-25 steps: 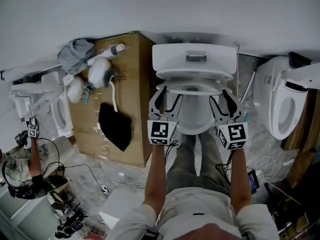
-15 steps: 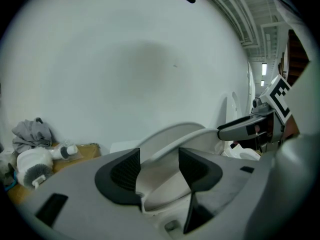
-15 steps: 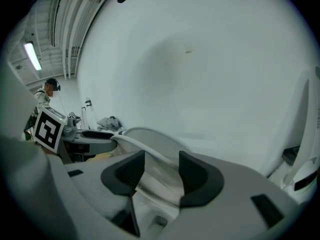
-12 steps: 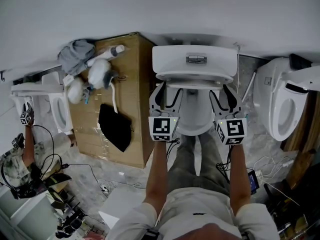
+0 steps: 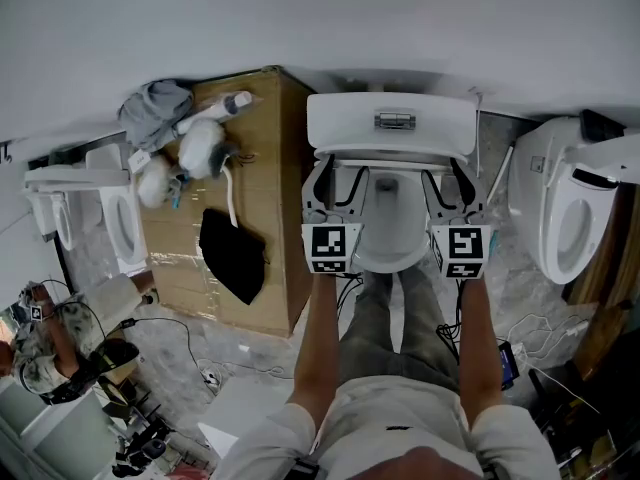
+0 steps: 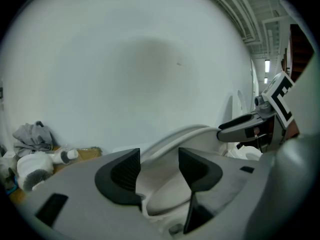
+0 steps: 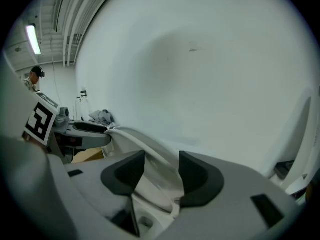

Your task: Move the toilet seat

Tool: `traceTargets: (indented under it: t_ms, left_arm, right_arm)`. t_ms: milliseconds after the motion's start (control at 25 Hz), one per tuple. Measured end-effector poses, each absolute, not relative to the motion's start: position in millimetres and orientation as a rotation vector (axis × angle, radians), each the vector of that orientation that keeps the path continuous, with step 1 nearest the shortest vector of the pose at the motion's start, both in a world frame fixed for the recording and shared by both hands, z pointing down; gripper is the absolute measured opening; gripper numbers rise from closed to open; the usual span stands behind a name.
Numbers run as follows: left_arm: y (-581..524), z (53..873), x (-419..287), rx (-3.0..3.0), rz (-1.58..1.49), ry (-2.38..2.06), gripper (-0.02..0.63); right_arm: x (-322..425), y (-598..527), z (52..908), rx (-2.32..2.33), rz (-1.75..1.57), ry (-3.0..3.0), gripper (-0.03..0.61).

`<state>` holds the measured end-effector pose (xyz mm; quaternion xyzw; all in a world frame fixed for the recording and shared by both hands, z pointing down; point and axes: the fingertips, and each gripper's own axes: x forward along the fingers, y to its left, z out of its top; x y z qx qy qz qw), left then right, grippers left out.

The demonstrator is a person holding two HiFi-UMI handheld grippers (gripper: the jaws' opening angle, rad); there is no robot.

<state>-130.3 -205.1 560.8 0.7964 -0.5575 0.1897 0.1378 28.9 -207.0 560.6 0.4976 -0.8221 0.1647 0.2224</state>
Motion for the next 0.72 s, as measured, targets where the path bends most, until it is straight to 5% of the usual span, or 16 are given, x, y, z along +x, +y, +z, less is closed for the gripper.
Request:
traceTargets:
  t_ms: [720]
  left_arm:
    - [-190,525,-129,2.360,0.564,-1.573,0.221]
  right_arm:
    - [15,-187,511,1.377,0.398,-2.337,0.232]
